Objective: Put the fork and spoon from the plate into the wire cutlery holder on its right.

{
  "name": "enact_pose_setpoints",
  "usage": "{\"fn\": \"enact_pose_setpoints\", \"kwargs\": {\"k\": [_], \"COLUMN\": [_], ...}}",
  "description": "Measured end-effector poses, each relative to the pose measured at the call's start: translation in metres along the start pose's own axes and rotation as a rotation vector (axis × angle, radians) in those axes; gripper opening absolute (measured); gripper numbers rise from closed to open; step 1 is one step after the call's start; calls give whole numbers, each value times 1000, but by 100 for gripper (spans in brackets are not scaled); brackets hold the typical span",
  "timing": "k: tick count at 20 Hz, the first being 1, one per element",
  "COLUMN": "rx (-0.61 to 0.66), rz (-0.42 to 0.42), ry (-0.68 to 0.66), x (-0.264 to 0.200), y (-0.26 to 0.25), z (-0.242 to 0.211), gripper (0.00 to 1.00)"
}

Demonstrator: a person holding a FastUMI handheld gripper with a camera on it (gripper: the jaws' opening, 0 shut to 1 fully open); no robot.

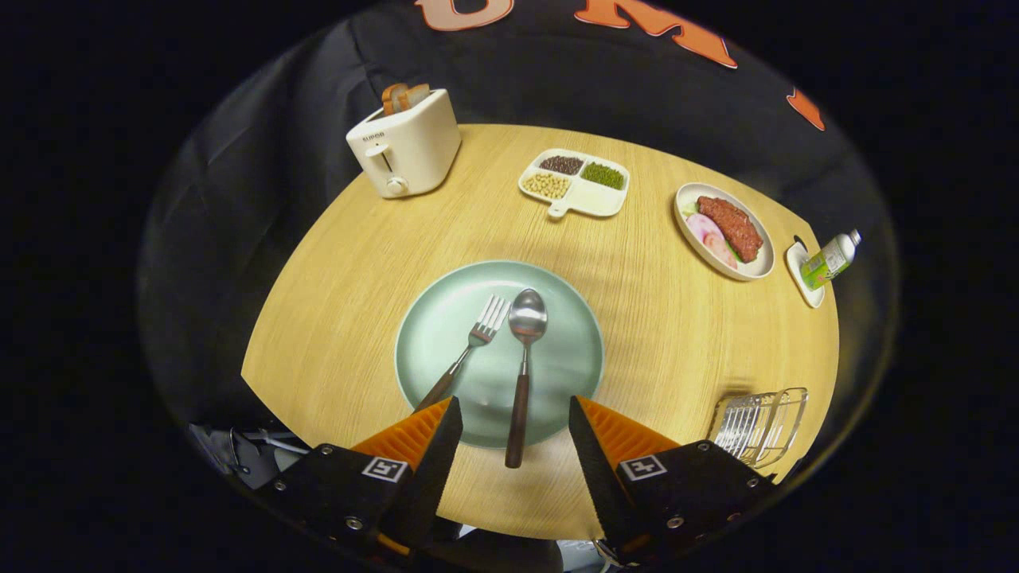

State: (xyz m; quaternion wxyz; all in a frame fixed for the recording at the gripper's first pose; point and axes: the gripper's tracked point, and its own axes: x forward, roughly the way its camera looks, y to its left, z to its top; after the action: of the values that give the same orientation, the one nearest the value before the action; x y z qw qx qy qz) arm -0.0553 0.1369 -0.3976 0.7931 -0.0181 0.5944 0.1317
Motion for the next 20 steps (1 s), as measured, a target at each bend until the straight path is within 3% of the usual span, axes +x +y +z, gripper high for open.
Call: {"fn": "enact_pose_setpoints", "kwargs": {"k": [9,11,15,20], "rx": [19,34,56,82], "rz": [-37,-42,-65,-14], "ry": [176,211,242,231], "x": [43,49,62,63], "y": [-8,-9,-11,-6], "z": [-21,-24,-29,-26], "gripper": [60,51,19,8]}}
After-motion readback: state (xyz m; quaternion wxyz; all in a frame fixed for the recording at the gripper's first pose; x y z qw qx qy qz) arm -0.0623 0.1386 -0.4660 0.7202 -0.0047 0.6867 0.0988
